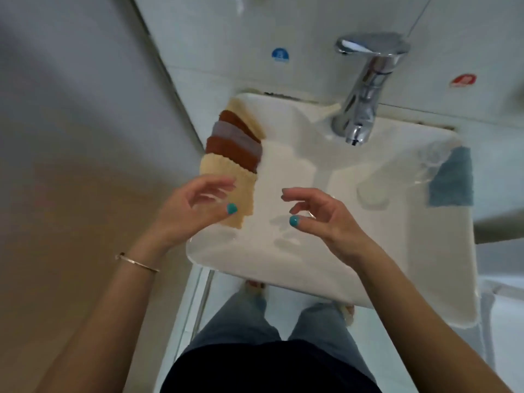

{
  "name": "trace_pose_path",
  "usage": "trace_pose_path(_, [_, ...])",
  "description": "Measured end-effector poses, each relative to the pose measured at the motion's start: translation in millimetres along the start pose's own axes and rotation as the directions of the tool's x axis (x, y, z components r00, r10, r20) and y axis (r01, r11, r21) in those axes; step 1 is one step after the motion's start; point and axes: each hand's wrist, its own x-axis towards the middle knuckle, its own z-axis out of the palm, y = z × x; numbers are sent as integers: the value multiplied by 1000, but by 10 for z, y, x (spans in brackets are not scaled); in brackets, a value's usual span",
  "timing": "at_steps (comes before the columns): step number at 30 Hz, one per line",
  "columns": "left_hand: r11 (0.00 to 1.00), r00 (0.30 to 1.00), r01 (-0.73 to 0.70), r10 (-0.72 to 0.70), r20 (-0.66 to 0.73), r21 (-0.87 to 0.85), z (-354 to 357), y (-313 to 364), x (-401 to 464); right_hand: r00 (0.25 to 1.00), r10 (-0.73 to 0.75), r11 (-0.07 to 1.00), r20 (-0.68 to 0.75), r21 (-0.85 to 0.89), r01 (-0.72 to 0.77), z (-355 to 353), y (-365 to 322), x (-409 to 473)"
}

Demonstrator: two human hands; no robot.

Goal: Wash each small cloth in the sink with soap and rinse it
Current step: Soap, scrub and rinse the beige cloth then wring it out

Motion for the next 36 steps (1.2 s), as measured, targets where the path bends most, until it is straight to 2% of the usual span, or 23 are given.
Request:
trace_pose_path(4, [997, 996, 16, -9, -83, 81, -451, -269, 319, 997, -28, 994, -76, 98, 36, 365, 90, 587])
trace_pose_path(7, [993, 997, 12, -2, -83, 118, -563, -404, 582, 991, -2, 998, -136, 67, 11, 547, 148, 960])
trace_pose_path(9, [986, 1000, 8, -4, -27, 164, -589, -478, 724, 990, 44, 998, -131, 58, -37, 621, 177, 1151])
trace_pose_path(15, [980, 981, 63, -96, 171, 186, -648, -596, 970, 986, 15, 982, -165, -183, -45, 700, 270, 1365])
trace_pose_path(17, [977, 968, 90, -131, 214, 192, -674, -588, 1021, 988, 85, 957, -128, -266, -117, 649, 304, 1391])
trace_pose_path(20, [945, 961, 91, -167, 222, 314, -695, -544, 1057, 976, 167, 906, -138, -370, -208, 537, 367, 1403])
trace_pose_path(23, [930, 969, 43, -127, 210, 365, -721, -521, 1060, 965, 180, 928, -190, -292, -231, 452, 394, 1325])
trace_pose_path(26, [937, 966, 60, -141, 218, 344, -812, -503, 1006, 960, 179, 953, -216, -203, -224, 402, 408, 1159])
trace_pose_path(31, [932, 993, -49, 7, 116, 359, -866, -300, 799, 907, 60, 989, -416, -101, -112, 382, 293, 791])
trace_pose_path(33, [922, 989, -125, 85, 123, 367, -776, -158, 711, 887, -20, 991, -462, -123, -42, 389, 203, 561])
trace_pose_path(36, [874, 965, -234, 157, 209, 426, -537, 6, 628, 820, -76, 983, -568, -182, -35, 320, 133, 133])
